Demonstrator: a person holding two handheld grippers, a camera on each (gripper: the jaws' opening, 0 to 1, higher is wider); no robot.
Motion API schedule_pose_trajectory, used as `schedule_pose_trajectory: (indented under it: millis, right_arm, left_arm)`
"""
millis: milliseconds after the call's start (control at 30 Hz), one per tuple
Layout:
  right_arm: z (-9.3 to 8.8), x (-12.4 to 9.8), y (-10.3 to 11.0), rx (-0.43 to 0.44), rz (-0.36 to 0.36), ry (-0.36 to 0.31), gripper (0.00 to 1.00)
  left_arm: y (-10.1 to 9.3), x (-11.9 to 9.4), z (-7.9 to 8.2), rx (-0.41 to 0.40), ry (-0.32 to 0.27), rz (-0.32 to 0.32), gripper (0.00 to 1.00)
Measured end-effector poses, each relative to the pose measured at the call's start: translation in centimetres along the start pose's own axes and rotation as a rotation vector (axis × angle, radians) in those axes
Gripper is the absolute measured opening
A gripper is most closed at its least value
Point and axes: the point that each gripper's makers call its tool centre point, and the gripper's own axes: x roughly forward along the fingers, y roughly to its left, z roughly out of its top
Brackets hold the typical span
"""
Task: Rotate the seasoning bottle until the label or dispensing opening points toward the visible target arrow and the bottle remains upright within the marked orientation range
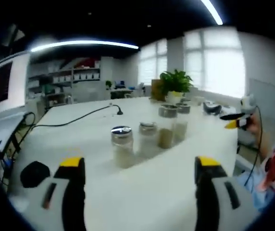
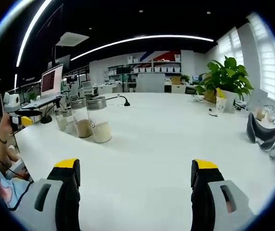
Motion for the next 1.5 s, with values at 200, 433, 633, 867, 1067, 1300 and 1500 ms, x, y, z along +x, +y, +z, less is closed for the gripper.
schedule_pose_trajectory:
  millis: [200, 433, 633, 867, 1067, 1300, 1500]
  right_arm:
    - [-0.1, -0.4, 1.2, -0.020, 0.047, 0.007, 0.99]
    - [2.0, -3.2, -1.4, -0.039, -0.044, -0.070, 0.99]
    - [3.4, -6.4, -3.2, -0.008, -0.129, -0.115, 0.99]
    - [4.9, -10.0, -3.9, -0.011, -0.213, -0.158, 0.99]
    - [5.9, -11.6, -4.7, 0.016, -0.247, -0.224, 0.99]
    - [6.8, -12.2, -4.6, -0.009, -0.260, -0.259, 0.99]
    - [7.9, -12.3, -3.8, -0.018, -0.236, -0.319, 0.99]
  left_arm:
    - [-0.5, -1.0, 0.1, 0.023, 0.025, 0.007, 1.00]
    - [0.5, -3.0, 1.6, 0.143, 0.026, 0.128, 1.00]
    - [0.7, -5.5, 3.0, 0.143, -0.001, 0.183, 1.00]
    - [0.2, -9.1, 5.3, 0.072, -0.112, 0.220, 1.00]
    - [1.4, -12.3, 6.9, 0.023, -0.221, 0.330, 1.00]
    - [2.3, -13.2, 7.0, 0.037, -0.228, 0.387, 0.99]
    - [1.8, -12.6, 7.2, 0.033, -0.246, 0.364, 0.98]
